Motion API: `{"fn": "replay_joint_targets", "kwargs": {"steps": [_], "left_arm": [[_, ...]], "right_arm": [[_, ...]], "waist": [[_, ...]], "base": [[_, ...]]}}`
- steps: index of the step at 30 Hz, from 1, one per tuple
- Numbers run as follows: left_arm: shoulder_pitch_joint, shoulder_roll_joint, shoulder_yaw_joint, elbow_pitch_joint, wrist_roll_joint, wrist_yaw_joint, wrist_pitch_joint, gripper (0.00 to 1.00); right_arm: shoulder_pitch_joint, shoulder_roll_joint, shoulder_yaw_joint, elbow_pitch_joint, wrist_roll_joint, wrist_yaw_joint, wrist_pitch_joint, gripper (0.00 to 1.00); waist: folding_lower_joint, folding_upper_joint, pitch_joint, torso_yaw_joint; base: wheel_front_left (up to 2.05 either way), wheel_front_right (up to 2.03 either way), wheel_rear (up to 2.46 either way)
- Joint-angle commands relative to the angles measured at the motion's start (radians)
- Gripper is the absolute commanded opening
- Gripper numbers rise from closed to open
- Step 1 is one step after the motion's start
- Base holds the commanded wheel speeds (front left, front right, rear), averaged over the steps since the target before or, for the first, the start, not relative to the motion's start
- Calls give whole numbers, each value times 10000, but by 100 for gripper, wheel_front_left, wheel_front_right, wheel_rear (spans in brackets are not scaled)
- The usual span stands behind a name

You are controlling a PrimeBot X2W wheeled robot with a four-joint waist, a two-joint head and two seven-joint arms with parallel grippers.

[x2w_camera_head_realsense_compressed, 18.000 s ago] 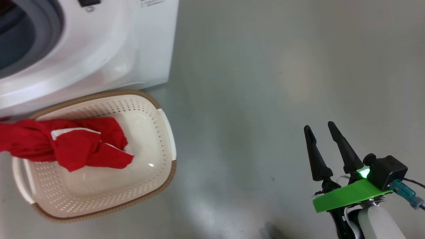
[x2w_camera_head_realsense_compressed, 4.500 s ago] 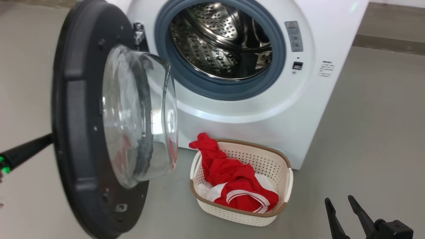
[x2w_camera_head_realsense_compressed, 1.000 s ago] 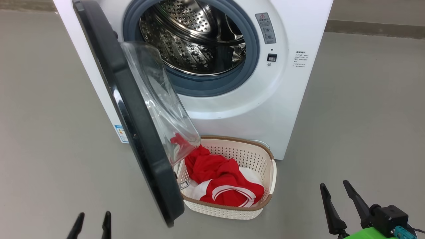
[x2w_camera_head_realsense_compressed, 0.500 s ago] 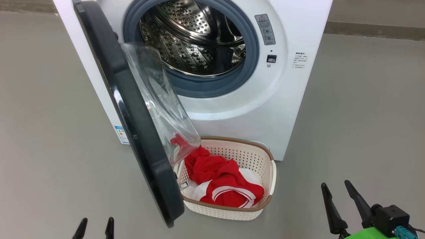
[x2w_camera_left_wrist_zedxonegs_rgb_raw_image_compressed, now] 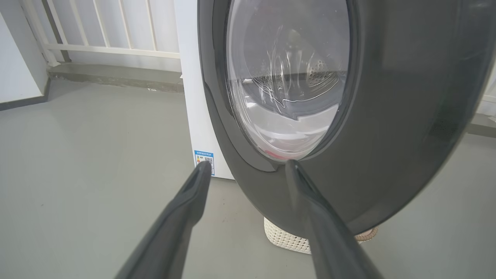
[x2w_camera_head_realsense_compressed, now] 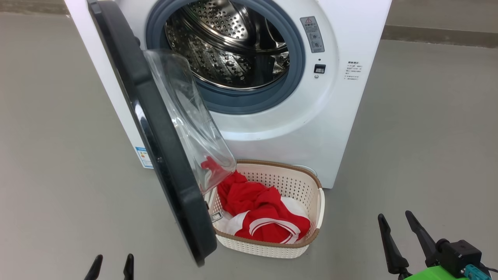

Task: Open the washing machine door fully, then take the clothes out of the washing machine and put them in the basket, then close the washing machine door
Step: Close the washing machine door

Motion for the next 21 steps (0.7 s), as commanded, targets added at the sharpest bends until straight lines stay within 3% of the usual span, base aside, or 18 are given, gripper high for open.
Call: {"fn": "replay_joint_targets", "kwargs": {"steps": [1,10,11,12,13,15,19,21], "left_arm": [[-263,68,313,-279,73,-56,-122,100],[-370,52,271,-196,-161,-56,-122,98],[-407,37,288,-157,-339,-56,-122,80],[-459,31,331,-142,-532,-56,-122,49],[-512,28,417,-131,-736,-56,-122,37],[-625,92,498,-101,-1163,-56,-122,3],[-892,244,685,-227,-2335,-56,-122,0],[-1061,217,957,-299,-3437,-56,-122,0]], "right_arm": [[-236,-141,198,-226,44,48,-65,100],[-242,-131,188,-228,48,48,-65,100],[-243,-128,188,-225,50,48,-65,100],[-245,-125,187,-222,51,48,-65,100],[-247,-122,189,-220,51,48,-65,100],[-251,-113,188,-215,53,48,-65,100],[-232,-93,166,-207,57,48,-65,100],[-214,-86,156,-204,62,48,-65,100]], "waist": [[0,0,-1,2],[0,0,-2,25],[0,0,-4,26],[0,0,-4,27],[0,0,-4,26],[0,0,-8,24],[0,0,-23,34],[0,0,-31,43]], "base": [[0,0,0],[0,0,0],[0,0,0],[0,0,0],[0,0,0],[0,0,0],[0,0,0],[0,0,0]]}}
